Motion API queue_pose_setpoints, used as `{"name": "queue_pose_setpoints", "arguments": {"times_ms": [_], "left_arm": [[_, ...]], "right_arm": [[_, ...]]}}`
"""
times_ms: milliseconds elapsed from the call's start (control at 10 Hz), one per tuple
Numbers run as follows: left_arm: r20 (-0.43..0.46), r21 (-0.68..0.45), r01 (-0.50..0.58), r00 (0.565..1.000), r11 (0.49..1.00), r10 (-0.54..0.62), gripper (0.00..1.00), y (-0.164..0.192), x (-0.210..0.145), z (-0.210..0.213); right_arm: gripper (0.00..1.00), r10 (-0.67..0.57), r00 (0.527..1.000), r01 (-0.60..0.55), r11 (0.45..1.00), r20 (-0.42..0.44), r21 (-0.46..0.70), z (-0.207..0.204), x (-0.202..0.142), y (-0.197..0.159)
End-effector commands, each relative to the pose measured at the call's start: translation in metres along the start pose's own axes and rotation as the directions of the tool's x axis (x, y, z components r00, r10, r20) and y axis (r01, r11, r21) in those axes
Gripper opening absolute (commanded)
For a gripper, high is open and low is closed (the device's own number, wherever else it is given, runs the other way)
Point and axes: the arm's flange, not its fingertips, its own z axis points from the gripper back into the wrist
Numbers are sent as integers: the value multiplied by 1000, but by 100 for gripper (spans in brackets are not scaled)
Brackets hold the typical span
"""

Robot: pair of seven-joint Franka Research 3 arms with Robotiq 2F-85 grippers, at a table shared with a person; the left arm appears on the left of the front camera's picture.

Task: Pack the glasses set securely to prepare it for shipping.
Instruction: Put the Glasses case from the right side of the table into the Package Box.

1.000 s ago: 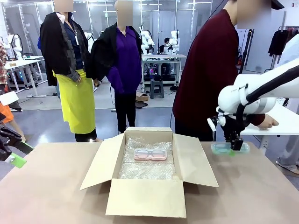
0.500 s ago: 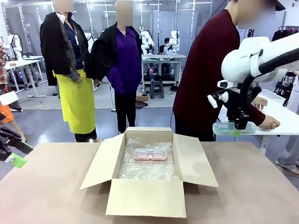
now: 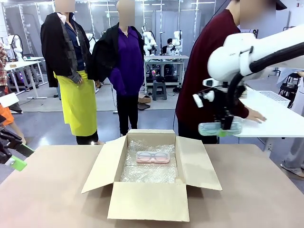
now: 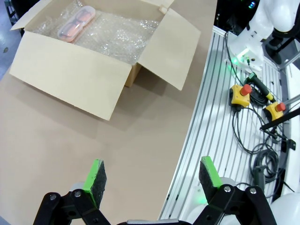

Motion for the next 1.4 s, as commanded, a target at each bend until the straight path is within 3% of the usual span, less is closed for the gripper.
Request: {"name": "queue_pose_setpoints", "arguments": {"times_ms": [0,300,500,600,800,1100,1300], "left_arm": [[19,-17,17,1000,1000,-17,100,0,1,4],[19,-17,17,1000,1000,-17,100,0,1,4],[19,-17,17,1000,1000,-17,100,0,1,4],[19,-17,17,1000,1000,-17,100,0,1,4],[19,-17,17,1000,1000,-17,100,0,1,4],[19,-17,17,1000,1000,-17,100,0,1,4],[19,-17,17,1000,1000,-17,100,0,1,4]], "right_arm": [[46,-2,1000,3,1000,-12,22,13,62,5],[46,32,999,-31,999,-10,40,0,165,28],[46,34,999,-34,999,-13,40,-9,215,38],[46,15,999,-16,999,30,51,-12,230,36],[46,1,1000,-1,998,6,67,-24,249,37],[46,0,999,-3,997,40,71,-41,251,29],[46,-25,999,24,998,32,58,-74,252,16]]}}
